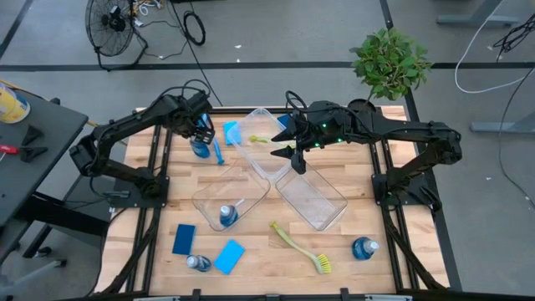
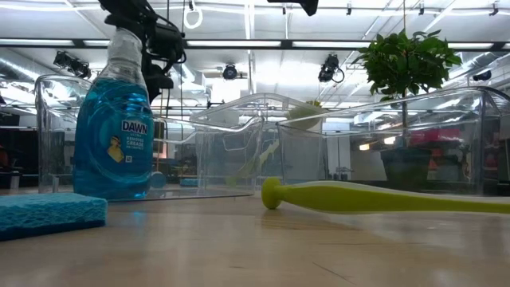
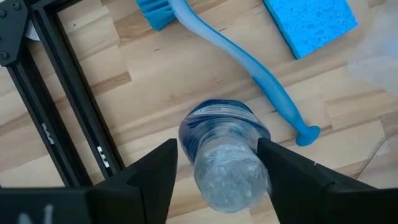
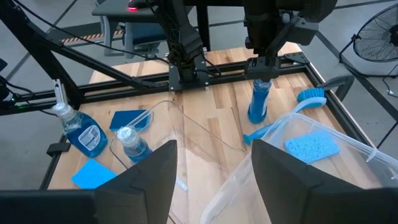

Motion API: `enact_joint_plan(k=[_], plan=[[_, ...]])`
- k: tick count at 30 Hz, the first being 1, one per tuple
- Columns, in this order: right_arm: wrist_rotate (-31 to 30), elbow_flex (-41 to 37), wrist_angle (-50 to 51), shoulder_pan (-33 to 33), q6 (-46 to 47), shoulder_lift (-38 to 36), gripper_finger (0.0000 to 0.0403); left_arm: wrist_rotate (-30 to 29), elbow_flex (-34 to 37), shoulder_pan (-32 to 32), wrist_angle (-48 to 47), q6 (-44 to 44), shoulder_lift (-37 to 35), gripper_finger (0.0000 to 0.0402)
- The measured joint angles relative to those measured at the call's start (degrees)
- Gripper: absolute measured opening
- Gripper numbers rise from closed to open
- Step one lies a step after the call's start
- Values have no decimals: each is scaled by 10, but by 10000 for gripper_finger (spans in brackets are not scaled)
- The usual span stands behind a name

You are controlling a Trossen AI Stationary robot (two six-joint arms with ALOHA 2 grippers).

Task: Pick & Place Kitchen Sink Supplies
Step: Put the blue dishwashing liquid into the left transparent bin

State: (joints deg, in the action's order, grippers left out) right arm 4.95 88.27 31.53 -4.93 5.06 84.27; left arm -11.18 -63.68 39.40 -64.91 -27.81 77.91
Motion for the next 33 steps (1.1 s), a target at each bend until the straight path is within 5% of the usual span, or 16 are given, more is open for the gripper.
enact_joint_plan(k=[10,17,33], plan=[[0,0,0,0,0,0,208,17,0,0,-4,0,-4,144],[0,0,0,0,0,0,208,25,-12,0,-24,23,-3,141],[0,0,12,0,-11,0,208,59,-259,-31,-95,79,-4,141]])
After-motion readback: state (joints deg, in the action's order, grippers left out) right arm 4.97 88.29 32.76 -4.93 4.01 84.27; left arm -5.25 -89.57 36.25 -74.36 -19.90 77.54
